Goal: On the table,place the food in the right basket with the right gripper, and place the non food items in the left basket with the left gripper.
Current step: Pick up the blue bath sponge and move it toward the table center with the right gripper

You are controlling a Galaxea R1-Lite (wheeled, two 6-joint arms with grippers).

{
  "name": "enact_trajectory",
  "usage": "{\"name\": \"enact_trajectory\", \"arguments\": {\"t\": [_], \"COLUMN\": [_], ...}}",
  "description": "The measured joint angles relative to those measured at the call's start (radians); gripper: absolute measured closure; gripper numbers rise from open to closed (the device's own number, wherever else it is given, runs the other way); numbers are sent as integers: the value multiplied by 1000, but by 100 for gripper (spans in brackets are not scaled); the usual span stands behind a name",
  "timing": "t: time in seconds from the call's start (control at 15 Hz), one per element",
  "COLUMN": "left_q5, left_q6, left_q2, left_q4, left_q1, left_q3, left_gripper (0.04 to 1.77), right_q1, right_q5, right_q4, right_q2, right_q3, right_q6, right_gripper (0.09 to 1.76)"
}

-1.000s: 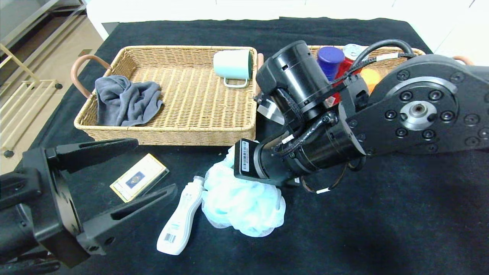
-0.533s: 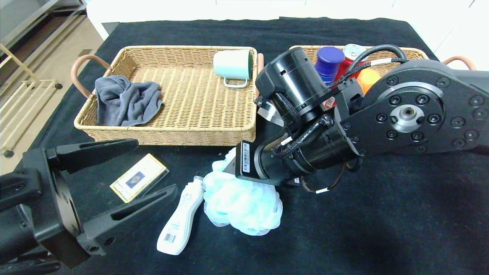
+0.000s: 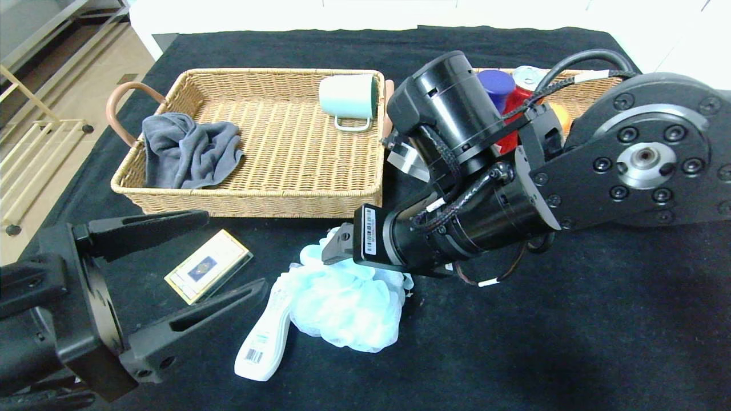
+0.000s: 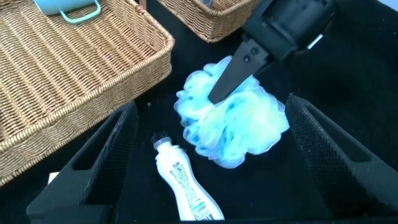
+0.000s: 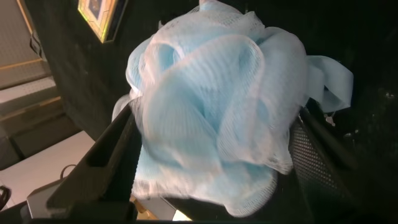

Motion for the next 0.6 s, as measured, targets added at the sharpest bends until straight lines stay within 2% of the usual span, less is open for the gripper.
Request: {"name": "enact_trajectory", "arguments": {"t": [0.4, 0.6], "left_q5": [-1, -1], "left_q6": [-1, -2], "left_q2": [6, 10], "left_q4": [0, 0], "left_q1": [0, 0], "left_q3": [2, 3], "left_gripper": [9, 9], "right_q1": [3, -1], "right_q5": [0, 1], "right_q4": [42, 113], "right_q2": [-50, -104], "right_q3": [1, 5], "right_q6": [-9, -17], "right_gripper": [23, 20]}}
